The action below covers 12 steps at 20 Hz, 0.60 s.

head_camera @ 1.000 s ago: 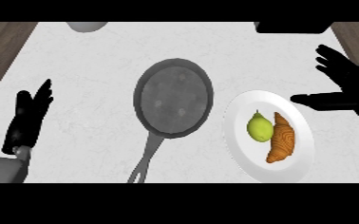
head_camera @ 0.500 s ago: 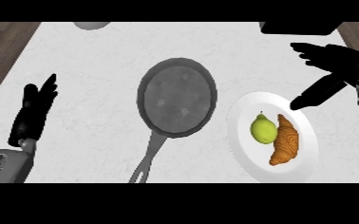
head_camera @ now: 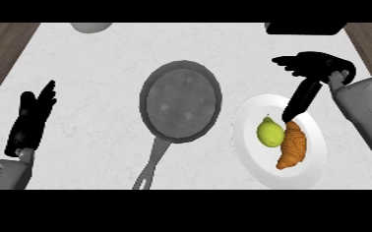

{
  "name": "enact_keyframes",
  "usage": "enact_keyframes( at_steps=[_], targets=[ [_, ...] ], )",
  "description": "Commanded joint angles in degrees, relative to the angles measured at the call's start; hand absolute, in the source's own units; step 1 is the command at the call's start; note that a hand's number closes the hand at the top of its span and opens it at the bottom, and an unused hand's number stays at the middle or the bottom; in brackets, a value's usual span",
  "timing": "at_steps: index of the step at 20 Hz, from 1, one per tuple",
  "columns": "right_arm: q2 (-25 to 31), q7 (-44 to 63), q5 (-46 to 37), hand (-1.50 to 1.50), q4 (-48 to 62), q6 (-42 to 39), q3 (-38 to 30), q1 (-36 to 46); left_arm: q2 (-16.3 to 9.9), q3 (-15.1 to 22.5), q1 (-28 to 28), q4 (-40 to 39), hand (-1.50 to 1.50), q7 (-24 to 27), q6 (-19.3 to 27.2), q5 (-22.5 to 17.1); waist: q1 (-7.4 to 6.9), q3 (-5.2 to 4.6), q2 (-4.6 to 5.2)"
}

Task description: Pick the pear from the plate and place it in the pan

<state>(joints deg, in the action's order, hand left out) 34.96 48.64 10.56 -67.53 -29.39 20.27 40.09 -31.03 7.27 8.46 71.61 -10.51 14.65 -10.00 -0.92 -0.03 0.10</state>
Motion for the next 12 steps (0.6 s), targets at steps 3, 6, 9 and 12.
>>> enact_keyframes(
  at_steps=[3,6,9,12],
  targets=[
    [-7.86,4.55,-5.51,-1.5,-1.04,2.08,2.6,-1.67,1.82,-1.23,-3.16,2.29,0.0,0.92,0.87,2.02,0.43,0.02,-0.17],
    [-9.0,1.59,-9.5,-1.5,4.99,0.3,1.63,0.1,-0.18,-3.09,0.6,2.63,0.0,-4.77,-2.45,1.26,0.27,0.05,-0.04],
    [-6.13,2.8,-10.06,-1.5,0.62,-3.52,0.13,-3.03,2.74,-3.1,-2.96,3.34,0.0,-1.74,-0.61,3.46,0.68,0.03,-0.16],
    [-6.14,0.91,-12.15,-1.5,-1.09,-3.97,0.85,-7.27,1.99,-3.87,-4.25,4.26,0.0,-0.65,-2.14,4.3,0.77,0.03,-0.2]
  ],
)
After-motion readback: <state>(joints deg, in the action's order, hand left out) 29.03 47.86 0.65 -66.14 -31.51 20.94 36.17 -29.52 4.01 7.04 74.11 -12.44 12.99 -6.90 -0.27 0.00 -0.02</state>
